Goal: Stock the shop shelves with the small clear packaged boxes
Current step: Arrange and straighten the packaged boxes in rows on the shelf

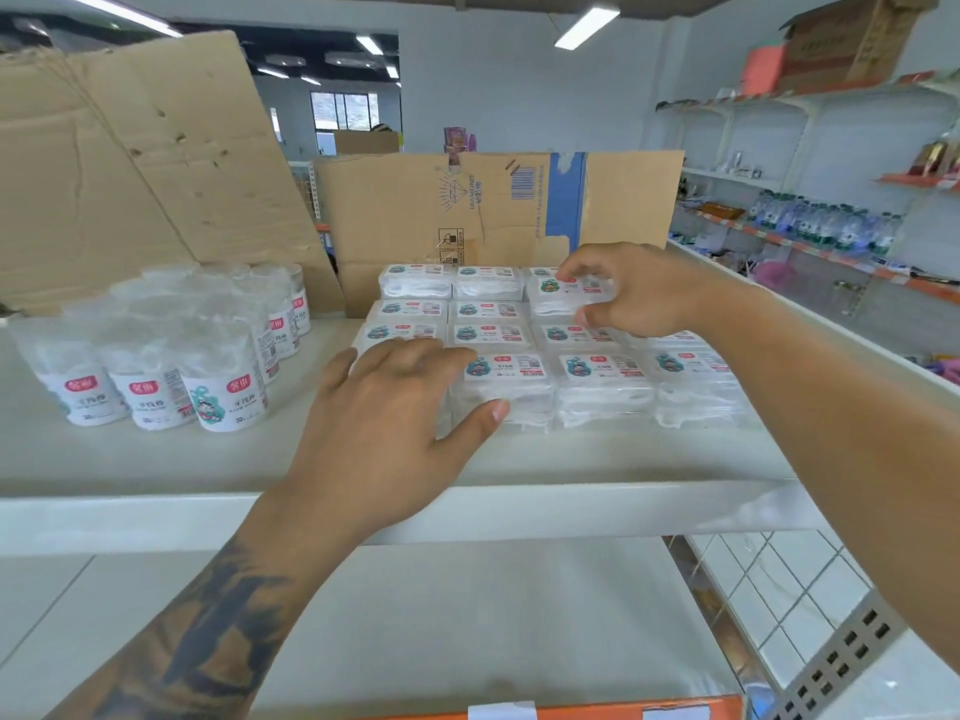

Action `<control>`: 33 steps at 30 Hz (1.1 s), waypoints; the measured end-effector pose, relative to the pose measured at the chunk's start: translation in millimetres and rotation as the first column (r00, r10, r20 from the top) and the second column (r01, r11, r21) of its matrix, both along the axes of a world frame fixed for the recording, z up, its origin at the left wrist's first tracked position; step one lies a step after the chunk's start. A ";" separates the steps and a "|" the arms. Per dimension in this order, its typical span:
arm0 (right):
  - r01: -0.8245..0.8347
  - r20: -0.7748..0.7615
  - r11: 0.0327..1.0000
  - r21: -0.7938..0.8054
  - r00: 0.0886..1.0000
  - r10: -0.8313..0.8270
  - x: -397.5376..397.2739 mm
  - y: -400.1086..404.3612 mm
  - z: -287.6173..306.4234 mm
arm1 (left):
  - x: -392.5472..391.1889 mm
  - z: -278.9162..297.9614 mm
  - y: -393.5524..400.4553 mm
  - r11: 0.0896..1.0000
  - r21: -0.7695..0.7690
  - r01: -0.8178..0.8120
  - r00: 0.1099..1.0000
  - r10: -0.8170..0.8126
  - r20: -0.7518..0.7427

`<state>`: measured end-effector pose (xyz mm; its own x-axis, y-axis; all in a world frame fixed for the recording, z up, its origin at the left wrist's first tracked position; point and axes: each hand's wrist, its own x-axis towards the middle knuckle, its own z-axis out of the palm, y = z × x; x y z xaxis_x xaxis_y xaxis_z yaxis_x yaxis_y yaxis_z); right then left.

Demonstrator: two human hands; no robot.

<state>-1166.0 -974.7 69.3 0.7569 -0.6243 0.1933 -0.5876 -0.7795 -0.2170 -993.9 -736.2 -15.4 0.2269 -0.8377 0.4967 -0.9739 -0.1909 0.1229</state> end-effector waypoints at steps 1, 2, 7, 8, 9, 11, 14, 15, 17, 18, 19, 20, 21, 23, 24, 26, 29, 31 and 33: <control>-0.005 -0.007 1.000 0.008 1.000 0.005 1.4 -1.6 -0.8 | 0.4 -0.2 -0.3 1.000 0.003 0.000 1.000 0.000 0.002; -0.010 -0.014 1.000 0.015 1.000 0.010 2.4 -2.8 -1.9 | 0.6 -0.5 -0.5 1.000 0.001 0.001 1.000 -0.001 0.004; -0.006 -0.007 1.000 0.019 1.000 0.006 4.6 -5.0 -5.3 | 0.9 -2.1 -1.4 1.000 -0.023 0.013 1.000 -0.014 -0.012; 0.003 -0.004 1.000 0.021 1.000 -0.003 5.0 -4.6 -6.0 | 1.1 -2.2 -1.3 0.999 -0.029 0.017 1.000 -0.018 -0.022; 0.016 0.001 0.999 0.029 1.000 -0.016 5.3 -3.7 -7.2 | 1.2 -2.5 -1.2 0.999 -0.033 0.020 0.999 -0.021 -0.030; 0.041 0.012 0.998 0.044 0.999 -0.041 5.8 -1.5 -9.7 | 1.8 -3.6 -0.7 0.999 -0.044 0.026 0.999 -0.028 -0.043; 0.053 0.009 0.998 0.018 0.999 -0.053 4.0 8.3 -12.6 | 2.6 -4.9 1.0 0.998 -0.064 0.029 0.998 -0.032 -0.053; 0.050 0.023 0.999 0.013 0.998 -0.050 2.6 13.7 -13.4 | 2.9 -4.9 1.2 0.997 -0.067 0.030 0.998 -0.033 -0.051; 0.039 0.078 0.999 -0.003 0.996 -0.039 -1.3 26.8 -16.1 | 2.4 -4.9 1.6 0.997 -0.075 0.027 0.999 -0.030 -0.042; 0.038 0.108 0.999 -0.035 0.994 -0.034 -3.7 33.3 -18.8 | 1.8 -4.9 1.5 0.997 -0.079 0.021 0.999 -0.025 -0.039; 0.041 0.140 0.996 -0.084 0.990 -0.029 -5.8 39.6 -22.5 | 1.7 -4.9 0.8 0.996 -0.084 0.016 0.999 -0.019 -0.036; 0.046 0.174 0.989 -0.139 0.985 -0.022 -7.4 45.9 -26.8 | 2.0 -5.0 -0.3 0.996 -0.088 0.011 0.999 -0.014 -0.031; 0.050 0.207 0.982 -0.185 0.978 -0.011 -8.8 53.1 -31.7 | 2.1 -5.9 -1.2 0.996 -0.093 0.008 1.000 -0.010 -0.024; 0.061 0.273 0.967 -0.248 0.962 0.009 -11.1 72.0 -42.8 | 1.3 -7.9 -2.2 0.994 -0.113 0.004 1.000 -0.005 -0.005; 0.077 0.301 0.958 -0.275 0.953 0.010 -12.3 83.7 -48.1 | 1.1 -7.8 -2.5 0.991 -0.132 0.005 1.000 -0.004 0.005; 0.114 0.351 0.932 -0.344 0.936 0.015 -15.2 109.1 -61.5 | -0.4 -7.5 -1.5 0.982 -0.191 0.011 1.000 -0.010 0.011; 0.156 0.382 0.891 -0.426 0.924 0.021 -21.1 143.6 -84.0 | -6.3 -10.5 8.5 0.947 -0.318 0.033 0.999 -0.018 0.051; 0.184 0.393 0.876 -0.446 0.920 0.006 -25.8 163.0 -95.7 | -12.3 -19.3 23.4 0.924 -0.378 0.055 0.994 -0.013 0.112; 0.203 0.404 0.857 -0.473 0.915 0.006 -29.3 180.8 -106.3 | -16.0 -33.3 43.0 0.912 -0.405 0.065 0.992 -0.015 0.125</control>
<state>-1195.3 -793.9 -37.0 0.4984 -0.4311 0.7522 -0.6199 -0.7837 -0.0384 -1009.9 -693.2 -48.7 0.1166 -0.5636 0.8178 -0.9918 -0.1088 0.0665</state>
